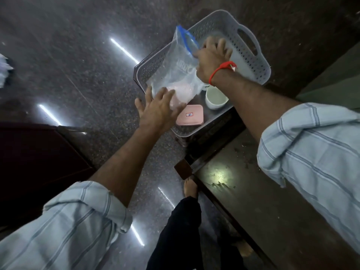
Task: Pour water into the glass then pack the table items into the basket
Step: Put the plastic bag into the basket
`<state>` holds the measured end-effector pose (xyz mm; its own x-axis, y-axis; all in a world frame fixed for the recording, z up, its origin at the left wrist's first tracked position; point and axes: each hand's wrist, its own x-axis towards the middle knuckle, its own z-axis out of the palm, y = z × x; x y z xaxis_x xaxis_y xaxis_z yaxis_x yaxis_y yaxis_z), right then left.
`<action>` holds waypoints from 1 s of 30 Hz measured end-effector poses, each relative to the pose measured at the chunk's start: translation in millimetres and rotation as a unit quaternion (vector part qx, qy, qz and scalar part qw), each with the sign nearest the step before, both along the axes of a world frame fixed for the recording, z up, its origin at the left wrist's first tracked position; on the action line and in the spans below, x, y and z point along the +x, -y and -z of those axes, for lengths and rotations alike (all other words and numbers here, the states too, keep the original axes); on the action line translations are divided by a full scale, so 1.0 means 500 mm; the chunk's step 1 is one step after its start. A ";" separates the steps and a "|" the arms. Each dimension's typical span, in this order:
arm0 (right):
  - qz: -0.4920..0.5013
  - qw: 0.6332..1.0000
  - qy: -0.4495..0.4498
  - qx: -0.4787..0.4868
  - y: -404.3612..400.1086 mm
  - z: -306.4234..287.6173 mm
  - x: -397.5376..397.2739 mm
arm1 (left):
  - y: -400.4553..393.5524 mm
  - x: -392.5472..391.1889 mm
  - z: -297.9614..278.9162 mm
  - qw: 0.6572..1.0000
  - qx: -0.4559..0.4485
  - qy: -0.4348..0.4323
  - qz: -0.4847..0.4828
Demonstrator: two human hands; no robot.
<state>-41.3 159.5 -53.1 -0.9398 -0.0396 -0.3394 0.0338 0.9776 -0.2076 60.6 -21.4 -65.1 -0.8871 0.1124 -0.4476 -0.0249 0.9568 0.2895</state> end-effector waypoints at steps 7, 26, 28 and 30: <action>-0.111 0.991 0.050 0.057 0.041 0.020 -0.019 | -0.008 -0.009 0.003 0.997 -0.071 0.002 0.022; -0.273 0.934 -0.210 -0.094 -0.026 0.000 0.010 | 0.023 -0.089 0.003 0.981 -0.096 -0.163 -0.052; -0.312 0.925 -0.206 -0.065 -0.054 0.008 0.018 | 0.022 -0.100 0.007 0.976 -0.139 -0.167 -0.037; -0.322 0.926 -0.191 -0.043 -0.078 0.018 0.017 | 0.022 -0.111 0.010 0.970 -0.175 -0.166 -0.028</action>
